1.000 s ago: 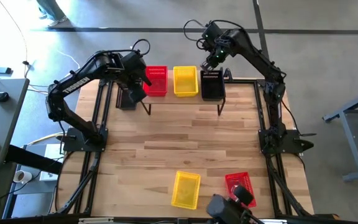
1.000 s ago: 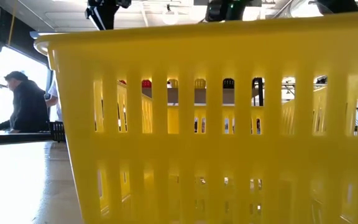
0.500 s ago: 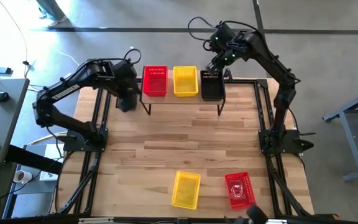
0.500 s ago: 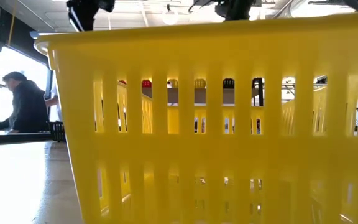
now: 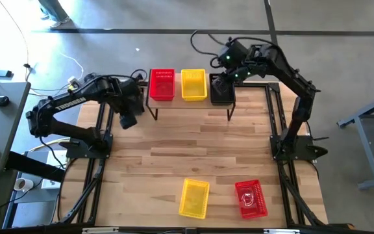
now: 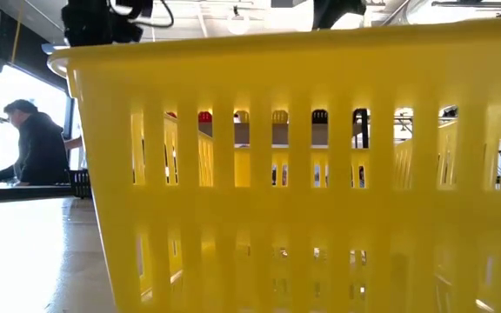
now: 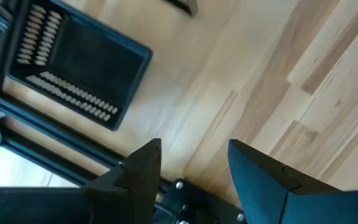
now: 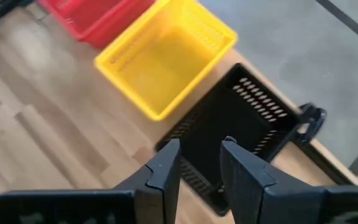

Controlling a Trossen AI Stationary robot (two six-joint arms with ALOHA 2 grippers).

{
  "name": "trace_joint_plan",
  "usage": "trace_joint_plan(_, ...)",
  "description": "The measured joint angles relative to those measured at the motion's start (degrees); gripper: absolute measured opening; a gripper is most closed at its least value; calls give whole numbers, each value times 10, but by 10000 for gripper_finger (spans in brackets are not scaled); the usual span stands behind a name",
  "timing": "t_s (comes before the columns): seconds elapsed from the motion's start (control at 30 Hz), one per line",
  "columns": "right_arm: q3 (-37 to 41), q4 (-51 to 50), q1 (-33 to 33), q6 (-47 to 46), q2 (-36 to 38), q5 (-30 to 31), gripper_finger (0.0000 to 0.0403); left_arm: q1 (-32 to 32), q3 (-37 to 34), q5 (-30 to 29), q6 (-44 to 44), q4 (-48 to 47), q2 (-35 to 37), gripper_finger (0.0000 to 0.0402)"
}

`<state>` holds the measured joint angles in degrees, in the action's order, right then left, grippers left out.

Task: Stack baskets on shelf by color
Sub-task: Adjust the shelf

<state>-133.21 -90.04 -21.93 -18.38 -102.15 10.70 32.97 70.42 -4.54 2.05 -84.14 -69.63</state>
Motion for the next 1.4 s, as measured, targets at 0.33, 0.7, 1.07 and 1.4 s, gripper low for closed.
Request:
trace_joint_plan(0.33,0,0,88,-52,0,35,99,-6,-88,-18,-11,48,0,177)
trace_joint_plan(0.7,0,0,112,-87,0,56,99,-90,-165,-105,85,127,0,177)
trace_joint_plan(1.07,0,0,103,-90,-1,45,99,-141,-242,-195,263,186,0,177)
trace_joint_plan(1.4,0,0,90,-101,-1,28,99,-148,-279,-245,247,229,-5,177)
